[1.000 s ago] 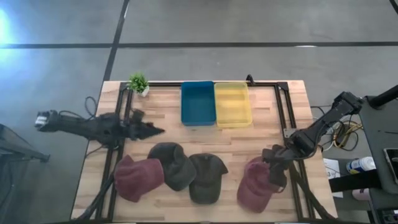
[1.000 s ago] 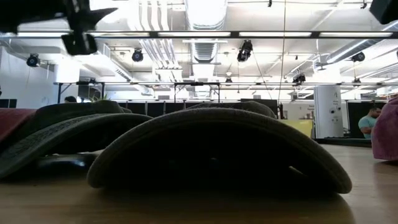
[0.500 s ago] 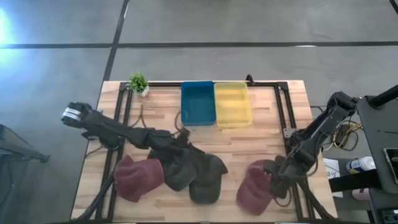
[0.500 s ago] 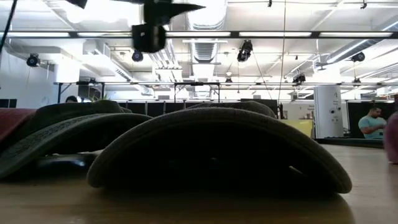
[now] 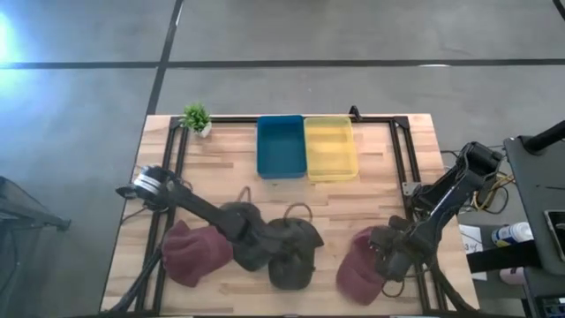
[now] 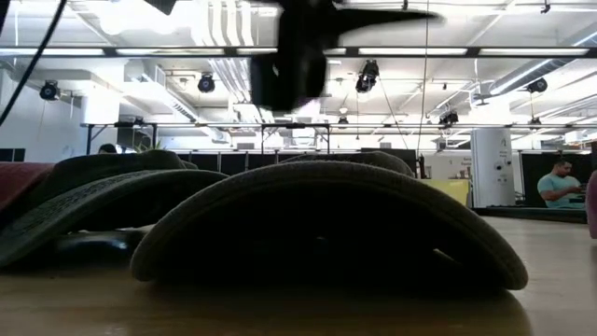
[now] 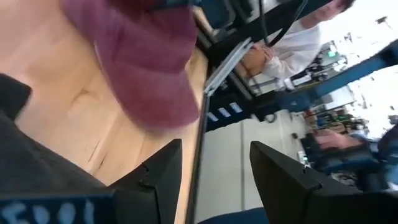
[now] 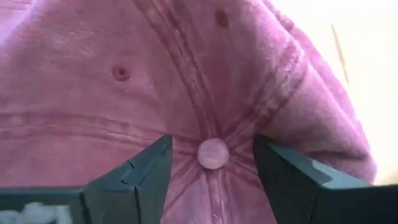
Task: Pick & Place hat
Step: Put the right red cap into the yellow bin
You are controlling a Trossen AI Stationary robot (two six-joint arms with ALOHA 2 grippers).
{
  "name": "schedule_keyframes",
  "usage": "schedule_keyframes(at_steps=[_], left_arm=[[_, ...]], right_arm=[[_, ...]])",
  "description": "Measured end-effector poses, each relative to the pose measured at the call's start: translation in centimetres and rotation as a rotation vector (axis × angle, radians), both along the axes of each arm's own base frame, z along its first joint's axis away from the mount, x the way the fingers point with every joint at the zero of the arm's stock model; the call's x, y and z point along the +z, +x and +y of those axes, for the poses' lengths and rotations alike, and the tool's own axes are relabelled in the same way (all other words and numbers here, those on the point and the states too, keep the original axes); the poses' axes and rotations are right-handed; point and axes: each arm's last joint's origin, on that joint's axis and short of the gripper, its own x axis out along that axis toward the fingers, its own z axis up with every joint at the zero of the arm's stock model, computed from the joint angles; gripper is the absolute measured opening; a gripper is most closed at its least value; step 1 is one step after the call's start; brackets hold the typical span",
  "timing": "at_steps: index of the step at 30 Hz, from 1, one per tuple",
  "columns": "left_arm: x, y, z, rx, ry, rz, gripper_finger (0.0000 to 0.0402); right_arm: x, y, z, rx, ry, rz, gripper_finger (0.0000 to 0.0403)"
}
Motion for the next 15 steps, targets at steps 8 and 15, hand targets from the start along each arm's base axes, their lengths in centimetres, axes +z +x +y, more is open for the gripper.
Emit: schedule_keyframes(at_steps=[8,15], left_arm=[[0.1,4.3,-3.2,-0.079,0.248,0.026,0.0181],[0.6,7.3,-5.2,-0.248,0.666,-0.007,0.0181]], right_arm=[[0.5,0.1,-0.4,-0.09,-0.003,-0.067,0.0219],[0.6,0.8,-1.4,-0.181,-0.001,-0.087,0.0219]])
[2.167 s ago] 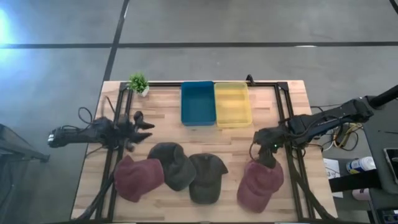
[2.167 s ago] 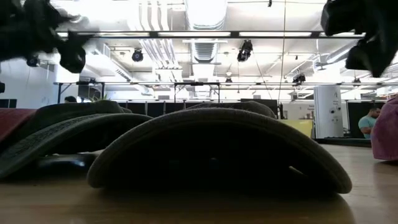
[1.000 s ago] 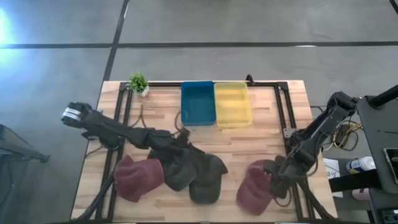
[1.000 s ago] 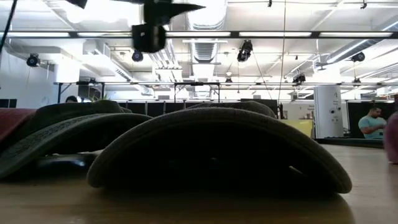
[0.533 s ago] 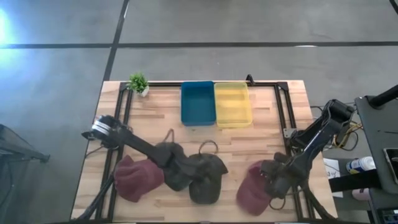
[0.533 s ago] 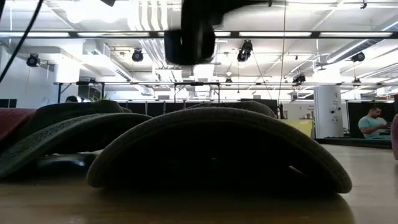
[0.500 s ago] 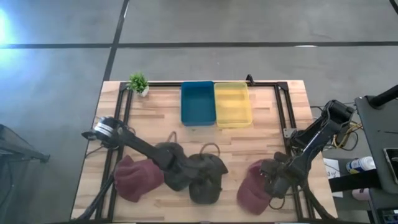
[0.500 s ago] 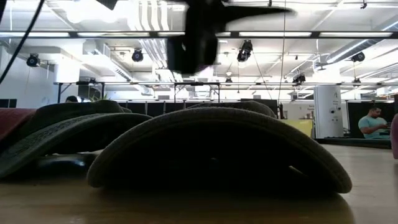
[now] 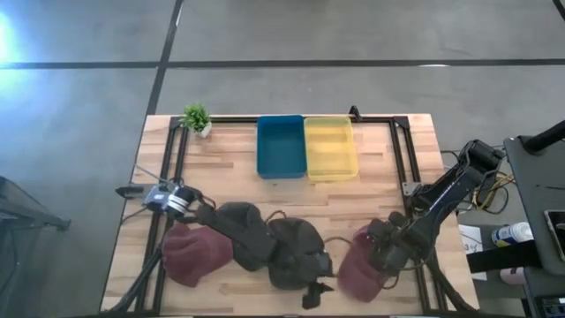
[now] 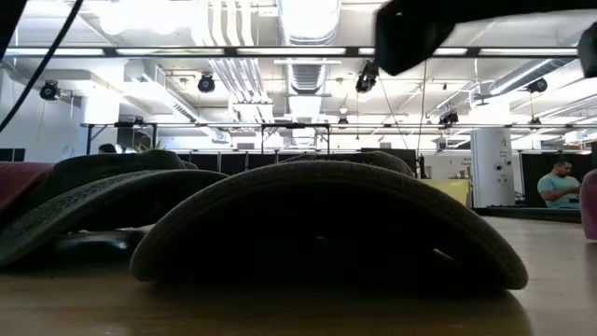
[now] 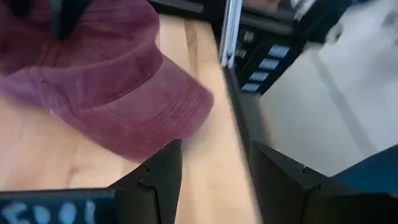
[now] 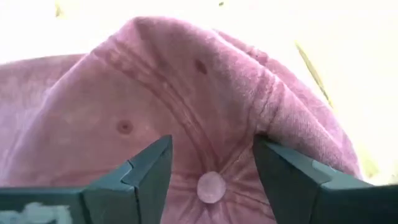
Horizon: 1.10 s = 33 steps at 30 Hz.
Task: Pick & Place hat
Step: Put the right red cap into the yellow bin
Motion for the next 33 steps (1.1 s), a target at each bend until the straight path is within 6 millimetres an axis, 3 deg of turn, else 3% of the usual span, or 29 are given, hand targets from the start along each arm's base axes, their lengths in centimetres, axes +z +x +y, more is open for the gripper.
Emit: schedule_keyframes(at_steps=[5,11,20,24,29,33], left_arm=[[-0.9,1.3,-1.5,-0.047,0.2,-0.04,0.0181],[-2.5,1.7,-4.3,0.019,0.425,-0.115,0.0181],[-5.8,2.2,-7.4,0.02,0.509,-0.149,0.0181],[-7.3,2.9,-7.8,0.028,0.528,-0.175,0.0181],[-9.1,3.5,-6.9,0.152,0.658,-0.158,0.0181],[-9.5,4.1,-6.1,0.141,0.648,-0.155,0.0181]], right_arm=[[0.3,0.4,-0.1,-0.048,0.017,-0.013,0.0219],[0.7,0.5,0.1,-0.125,0.063,-0.019,0.0219],[1.1,0.4,0.7,-0.099,0.156,0.064,0.0219],[1.2,0.4,0.8,-0.084,0.173,0.079,0.0219],[1.2,0.6,1.0,-0.084,0.196,0.06,0.0219],[1.2,0.9,1.3,-0.082,0.233,0.03,0.0219]])
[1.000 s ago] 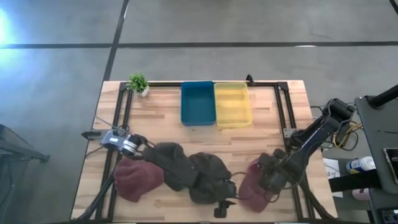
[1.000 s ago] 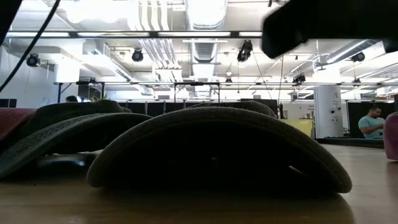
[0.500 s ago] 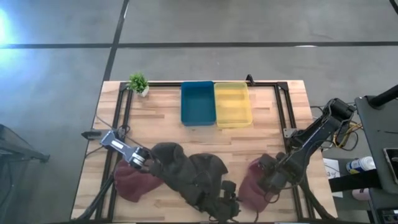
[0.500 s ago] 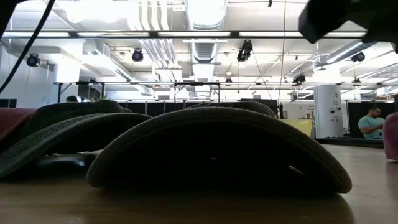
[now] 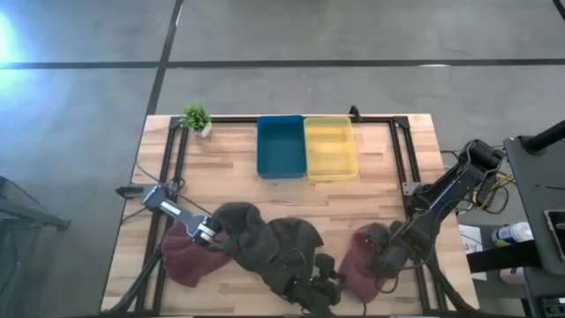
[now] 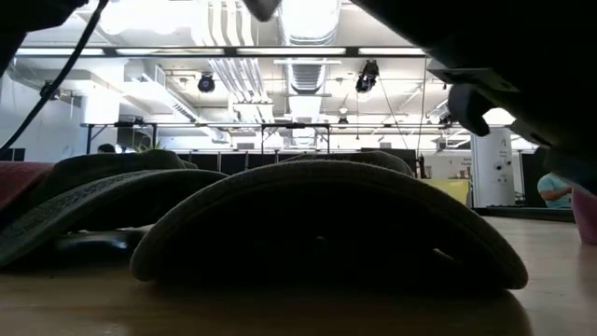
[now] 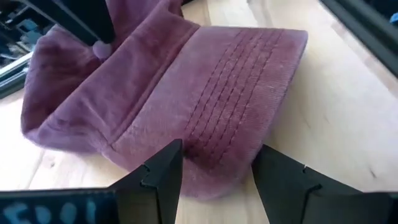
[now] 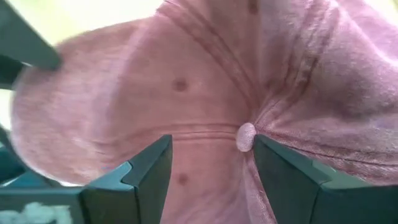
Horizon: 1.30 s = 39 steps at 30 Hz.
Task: Pick & Place hat
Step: Put the right red cap into the yellow bin
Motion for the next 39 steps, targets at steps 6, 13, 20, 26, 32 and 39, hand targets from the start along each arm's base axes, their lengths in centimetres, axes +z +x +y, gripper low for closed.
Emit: schedule_keyframes(at_steps=[6,13,20,26,32,39], left_arm=[[-0.3,1.2,1.5,0.012,-0.042,-0.032,0.0181],[1.3,2.2,2.9,0.101,-0.047,-0.137,0.0181],[2.5,3.1,3.5,0.006,-0.16,-0.238,0.0181],[2.2,3.7,4.7,-0.005,-0.16,-0.234,0.0181],[1.7,3.9,5.6,0.008,-0.091,-0.206,0.0181],[2.5,4.0,5.5,-0.005,-0.041,-0.195,0.0146]], right_arm=[[0.1,0.4,0.5,0.017,0.049,-0.05,0.0219],[0.0,0.4,0.5,0.059,0.059,-0.048,0.0219],[-0.6,0.5,0.7,0.115,0.089,-0.077,0.0219],[-0.9,0.4,0.6,0.178,0.087,-0.086,0.0219],[-0.9,0.5,0.7,0.206,0.091,-0.095,0.0219],[-0.3,0.7,0.9,0.256,0.119,-0.157,0.0219]])
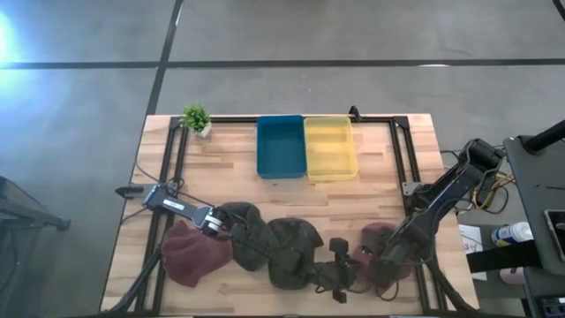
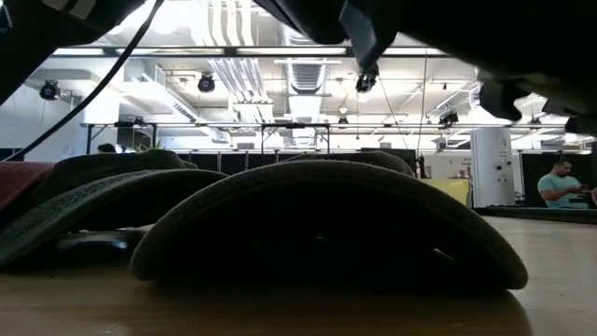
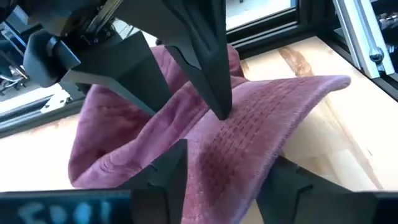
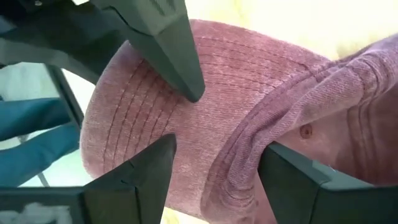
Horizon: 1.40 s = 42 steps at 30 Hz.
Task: Pick & Place hat
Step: Put the right red cap into the yellow bin
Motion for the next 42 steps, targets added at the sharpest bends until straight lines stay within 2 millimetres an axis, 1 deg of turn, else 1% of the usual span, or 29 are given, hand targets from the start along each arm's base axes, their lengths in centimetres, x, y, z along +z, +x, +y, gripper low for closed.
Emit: schedule_keyframes(at_steps=[4,6,10,14,16,20,24,27,29,31,33,37,40,42], left_arm=[[0.7,0.0,0.0,-0.001,0.086,0.007,0.0097],[1.1,0.1,0.1,0.015,0.116,0.011,0.0068],[2.5,-0.2,-0.2,0.047,0.178,0.069,0.0013],[5.1,-1.4,0.3,0.157,0.232,0.111,0.0011],[6.9,-2.3,0.7,0.222,0.24,0.136,0.0009],[10.5,-4.7,1.7,0.372,0.263,0.183,0.0006],[13.5,-7.3,3.0,0.514,0.263,0.206,0.0005],[15.8,-9.1,3.9,0.594,0.208,0.166,0.0006],[17.8,-10.1,4.5,0.643,0.173,0.108,0.0006],[19.8,-10.9,5.3,0.676,0.145,0.061,0.0006],[21.8,-11.7,6.4,0.701,0.077,0.011,0.0006],[25.2,-13.2,9.9,0.743,-0.195,-0.092,0.0006],[27.8,-14.9,12.7,0.731,-0.432,-0.13,0.0006],[29.3,-16.1,14.3,0.699,-0.547,-0.125,0.0006]], right_arm=[[0.9,-0.1,-0.2,0.019,0.027,-0.047,0.0219],[1.6,-0.2,-0.3,0.016,0.045,-0.09,0.0219],[3.3,-0.7,-1.1,-0.001,0.049,-0.157,0.0219],[5.3,-1.6,-2.4,-0.037,0.007,-0.211,0.0219],[6.2,-2.3,-3.2,-0.034,-0.028,-0.222,0.0219],[8.5,-3.3,-4.7,-0.024,-0.103,-0.292,0.0219],[11.0,-4.2,-6.3,-0.023,-0.226,-0.389,0.0219],[13.0,-4.9,-7.5,-0.036,-0.344,-0.454,0.0219],[14.1,-5.4,-8.3,-0.054,-0.426,-0.485,0.0219],[14.9,-5.7,-9.0,-0.077,-0.502,-0.507,0.0219],[15.5,-5.9,-9.4,-0.105,-0.554,-0.527,0.0219],[15.7,-6.3,-10.1,-0.2,-0.626,-0.548,0.0219],[14.9,-6.4,-10.4,-0.284,-0.636,-0.534,0.0219],[14.2,-6.5,-10.5,-0.332,-0.618,-0.528,0.0219]])
